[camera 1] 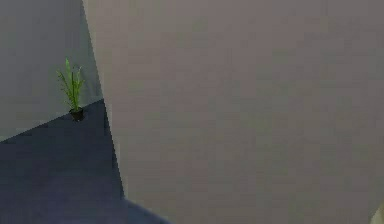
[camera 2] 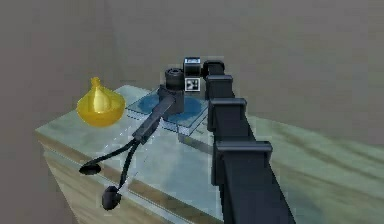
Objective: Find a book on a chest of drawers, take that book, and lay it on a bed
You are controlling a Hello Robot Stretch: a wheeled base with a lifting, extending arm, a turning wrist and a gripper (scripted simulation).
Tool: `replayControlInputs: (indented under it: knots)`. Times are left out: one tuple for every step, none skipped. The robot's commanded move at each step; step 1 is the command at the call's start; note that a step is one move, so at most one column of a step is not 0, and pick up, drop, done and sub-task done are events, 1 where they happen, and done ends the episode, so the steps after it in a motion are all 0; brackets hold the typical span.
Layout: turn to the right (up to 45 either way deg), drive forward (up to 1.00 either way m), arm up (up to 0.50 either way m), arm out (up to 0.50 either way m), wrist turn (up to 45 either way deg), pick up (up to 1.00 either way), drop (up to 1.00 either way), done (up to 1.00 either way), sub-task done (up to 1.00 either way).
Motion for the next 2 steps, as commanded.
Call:
replayControlInputs:
  knots:
    - [0.0,0.0,0.0,0.0,45.0,0.0,0.0,0.0,0.0]
    - [0.0,0.0,0.0,0.0,45.0,0.0,0.0,0.0,0.0]
